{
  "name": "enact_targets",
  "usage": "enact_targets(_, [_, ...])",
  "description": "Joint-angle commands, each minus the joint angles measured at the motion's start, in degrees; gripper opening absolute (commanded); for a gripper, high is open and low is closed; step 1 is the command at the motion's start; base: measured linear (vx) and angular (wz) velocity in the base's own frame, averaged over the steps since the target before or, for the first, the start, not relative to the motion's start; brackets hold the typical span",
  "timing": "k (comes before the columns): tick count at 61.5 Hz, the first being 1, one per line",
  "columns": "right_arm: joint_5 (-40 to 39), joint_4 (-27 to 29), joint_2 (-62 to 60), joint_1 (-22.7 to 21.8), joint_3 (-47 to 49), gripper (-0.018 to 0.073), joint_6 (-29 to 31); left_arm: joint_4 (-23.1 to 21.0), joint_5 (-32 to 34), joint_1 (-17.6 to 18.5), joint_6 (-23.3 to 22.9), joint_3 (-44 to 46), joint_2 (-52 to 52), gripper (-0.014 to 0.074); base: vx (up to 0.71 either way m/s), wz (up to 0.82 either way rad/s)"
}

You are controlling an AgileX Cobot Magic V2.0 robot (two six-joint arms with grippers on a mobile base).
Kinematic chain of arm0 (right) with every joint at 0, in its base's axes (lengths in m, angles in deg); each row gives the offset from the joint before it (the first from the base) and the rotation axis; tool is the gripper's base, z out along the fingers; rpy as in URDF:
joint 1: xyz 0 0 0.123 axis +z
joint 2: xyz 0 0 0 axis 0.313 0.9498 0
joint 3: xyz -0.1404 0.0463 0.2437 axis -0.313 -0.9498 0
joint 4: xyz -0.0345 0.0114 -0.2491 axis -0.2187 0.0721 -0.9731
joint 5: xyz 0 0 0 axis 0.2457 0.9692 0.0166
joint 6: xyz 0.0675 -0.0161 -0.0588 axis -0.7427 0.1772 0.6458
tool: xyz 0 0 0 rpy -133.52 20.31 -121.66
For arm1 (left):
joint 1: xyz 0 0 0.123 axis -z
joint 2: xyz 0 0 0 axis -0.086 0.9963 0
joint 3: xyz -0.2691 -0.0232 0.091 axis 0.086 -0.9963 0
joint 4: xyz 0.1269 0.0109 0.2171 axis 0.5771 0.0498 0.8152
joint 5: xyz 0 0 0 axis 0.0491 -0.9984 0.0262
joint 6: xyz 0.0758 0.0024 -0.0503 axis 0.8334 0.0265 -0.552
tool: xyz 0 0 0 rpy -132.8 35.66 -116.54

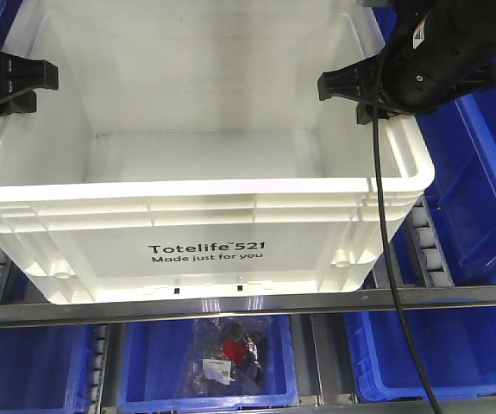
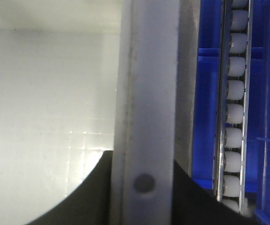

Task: Move bin from left to right shelf
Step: 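Lift the crate with both grippers and pull it toward the robot, then hold the crate with both grippers while the base backs away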

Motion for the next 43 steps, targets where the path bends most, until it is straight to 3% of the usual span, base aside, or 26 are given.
enact_targets(1, [-4.47,-4.09,-3.15,-0.40,2.06,0.0083,0.46,0.99,5.88,-0.02,0.67,2.27,-2.72,0.0148,-0.03,-0.01])
enact_targets(43, [-4.47,-4.09,-3.15,-0.40,2.06,0.0083,0.46,0.99,5.88,-0.02,0.67,2.27,-2.72,0.0148,-0.07,-0.05])
